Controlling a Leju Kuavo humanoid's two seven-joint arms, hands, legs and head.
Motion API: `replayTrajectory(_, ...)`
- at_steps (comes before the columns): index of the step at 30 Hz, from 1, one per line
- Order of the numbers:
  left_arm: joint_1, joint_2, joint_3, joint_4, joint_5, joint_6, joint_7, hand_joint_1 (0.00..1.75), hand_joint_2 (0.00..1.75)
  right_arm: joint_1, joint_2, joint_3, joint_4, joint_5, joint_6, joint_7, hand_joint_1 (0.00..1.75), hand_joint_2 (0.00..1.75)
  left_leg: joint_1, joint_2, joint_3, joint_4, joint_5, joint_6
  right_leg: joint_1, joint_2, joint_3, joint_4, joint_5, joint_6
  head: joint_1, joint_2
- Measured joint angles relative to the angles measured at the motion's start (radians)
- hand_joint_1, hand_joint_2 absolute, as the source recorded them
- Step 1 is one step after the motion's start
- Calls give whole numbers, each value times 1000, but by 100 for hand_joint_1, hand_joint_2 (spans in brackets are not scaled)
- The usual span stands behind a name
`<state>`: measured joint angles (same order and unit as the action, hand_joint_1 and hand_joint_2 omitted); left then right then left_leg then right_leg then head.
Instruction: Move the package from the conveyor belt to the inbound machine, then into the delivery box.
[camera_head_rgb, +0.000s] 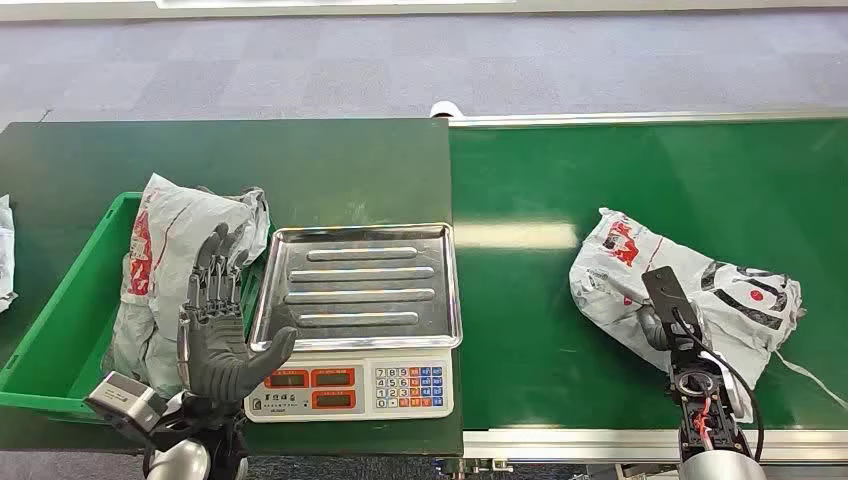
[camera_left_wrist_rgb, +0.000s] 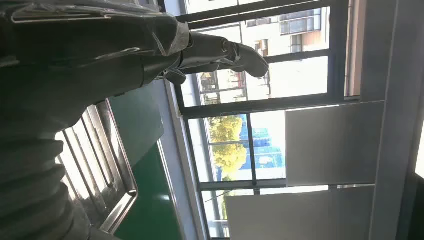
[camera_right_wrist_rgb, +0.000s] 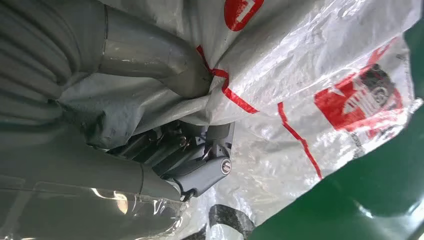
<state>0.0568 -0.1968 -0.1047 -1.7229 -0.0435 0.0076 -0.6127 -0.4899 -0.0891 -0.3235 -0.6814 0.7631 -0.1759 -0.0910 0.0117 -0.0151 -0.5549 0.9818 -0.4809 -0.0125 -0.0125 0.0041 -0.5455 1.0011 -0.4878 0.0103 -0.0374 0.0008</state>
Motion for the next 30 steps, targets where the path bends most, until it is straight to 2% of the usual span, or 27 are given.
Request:
replayTrajectory(3,1,0,3,-5,0,1,0,0,175,2,9,-1,-20,-22,-1,-27,175,175,0,0,0,0,0,0,0,0,0,0,0,0,0,0)
replayTrajectory(6,3,-1,7,-10,-2,3,0,0,175,17,39,0,-96,-96,-26,-133,175,175,0,1,-1,0,0,0,0,1,0,0,0,0,0,0)
replayTrajectory(8,4,-3,9,-15,-5,8,-1,0,175,34,75,10,-198,-145,-77,-191,175,175,0,1,-1,0,0,0,0,1,-1,0,0,0,0,0)
replayTrajectory(11,5,-8,11,-17,-11,16,-2,0,175,64,127,63,-380,-149,-195,-223,175,175,0,2,-1,0,0,0,0,1,-1,0,0,0,0,0)
replayTrajectory(14,-4,-12,13,-15,-15,7,-3,0,175,87,159,173,-552,-9,-256,-226,175,175,0,3,0,-1,0,0,1,2,-1,0,0,0,0,0)
replayTrajectory(17,-33,-14,13,-5,-19,-14,-3,0,175,102,178,339,-674,163,-246,-240,175,175,1,4,0,-1,0,0,1,4,-1,0,0,0,0,0)
replayTrajectory(19,-56,-15,13,8,-19,-24,-3,0,175,107,188,463,-713,231,-233,-251,175,175,1,4,1,-1,0,0,1,4,-1,0,0,0,0,0)
replayTrajectory(22,-80,-15,13,26,-18,-31,-3,0,175,108,199,636,-722,259,-187,-254,175,175,1,4,1,-1,0,0,1,3,0,0,0,0,0,0)
replayTrajectory(24,-88,-15,13,33,-17,-34,-3,0,175,108,202,714,-715,256,-173,-254,175,175,1,4,0,-1,0,0,1,3,-1,0,0,0,0,0)
replayTrajectory(27,-92,-15,13,40,-16,-36,-3,0,175,107,203,785,-705,251,-158,-256,175,175,0,4,0,-1,0,0,1,3,-1,0,0,0,0,0)
replayTrajectory(30,-93,-14,13,45,-15,-37,-3,0,175,100,202,832,-681,255,-78,-259,175,175,0,4,0,-1,0,0,0,3,-1,0,0,0,0,0)
